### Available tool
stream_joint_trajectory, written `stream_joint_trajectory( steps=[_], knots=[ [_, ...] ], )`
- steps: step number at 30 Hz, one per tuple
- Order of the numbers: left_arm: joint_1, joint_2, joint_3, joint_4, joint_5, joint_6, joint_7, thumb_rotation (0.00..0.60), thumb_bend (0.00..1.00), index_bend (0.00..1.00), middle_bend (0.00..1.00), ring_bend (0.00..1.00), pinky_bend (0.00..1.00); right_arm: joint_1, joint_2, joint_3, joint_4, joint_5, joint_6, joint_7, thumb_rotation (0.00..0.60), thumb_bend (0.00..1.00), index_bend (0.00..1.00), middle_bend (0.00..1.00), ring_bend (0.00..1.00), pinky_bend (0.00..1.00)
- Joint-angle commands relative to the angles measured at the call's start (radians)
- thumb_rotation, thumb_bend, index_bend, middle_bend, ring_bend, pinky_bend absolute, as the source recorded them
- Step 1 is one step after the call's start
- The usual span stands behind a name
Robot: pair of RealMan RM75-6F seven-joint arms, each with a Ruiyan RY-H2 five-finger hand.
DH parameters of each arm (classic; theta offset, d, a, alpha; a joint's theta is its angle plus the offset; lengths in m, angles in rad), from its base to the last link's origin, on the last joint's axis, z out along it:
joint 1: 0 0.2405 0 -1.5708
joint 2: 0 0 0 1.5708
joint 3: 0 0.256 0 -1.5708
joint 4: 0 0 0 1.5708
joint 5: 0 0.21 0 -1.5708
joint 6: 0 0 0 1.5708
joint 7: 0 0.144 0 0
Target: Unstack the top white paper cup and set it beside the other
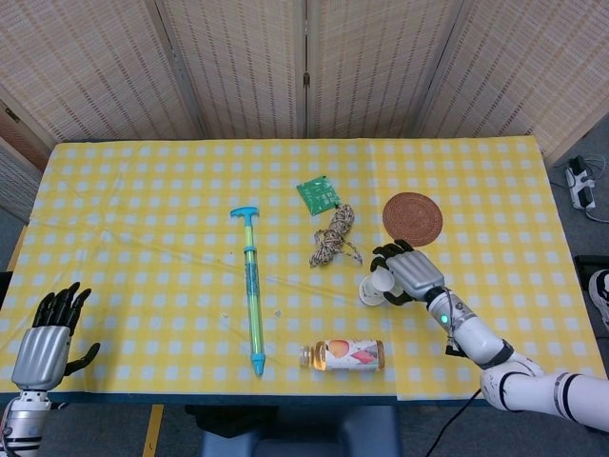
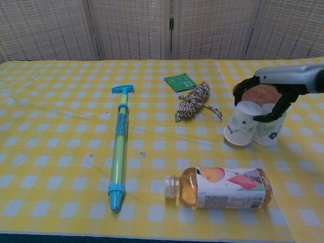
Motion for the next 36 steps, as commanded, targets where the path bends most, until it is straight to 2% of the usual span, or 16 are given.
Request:
stream_joint_trajectory(
  steps=[1, 14, 22, 26, 36],
  knots=[
    [0.001, -0.001, -0.001, 0.004, -0.005, -0.003, -0.003, 0.6, 0.32, 0.06, 0.0, 0.0, 0.0, 0.003, -0.009, -0.001, 0.01, 0.003, -0.001, 0.001, 0.6, 0.42, 0.4, 0.17, 0.1, 0.02],
    [0.002, -0.004, 0.0, 0.014, -0.003, -0.001, -0.012, 0.6, 0.32, 0.06, 0.0, 0.0, 0.0, 0.011, -0.034, -0.007, 0.035, 0.008, 0.004, -0.005, 0.6, 0.43, 0.39, 0.16, 0.1, 0.02],
    [0.001, -0.004, 0.0, 0.016, -0.002, -0.002, -0.015, 0.6, 0.32, 0.06, 0.0, 0.0, 0.0, 0.005, -0.023, -0.01, 0.022, -0.006, 0.016, 0.003, 0.6, 0.43, 0.18, 0.15, 0.1, 0.02],
    [0.0, -0.004, -0.002, 0.015, -0.002, -0.001, -0.015, 0.6, 0.32, 0.06, 0.0, 0.0, 0.0, -0.004, 0.005, -0.01, -0.005, -0.013, 0.026, 0.012, 0.6, 0.43, 0.13, 0.15, 0.1, 0.02],
    [-0.002, 0.005, -0.009, 0.003, 0.0, 0.007, -0.013, 0.6, 0.32, 0.06, 0.0, 0.0, 0.0, -0.136, 0.141, -0.007, -0.119, -0.121, 0.243, 0.067, 0.6, 0.42, 0.12, 0.15, 0.11, 0.02]
  ],
)
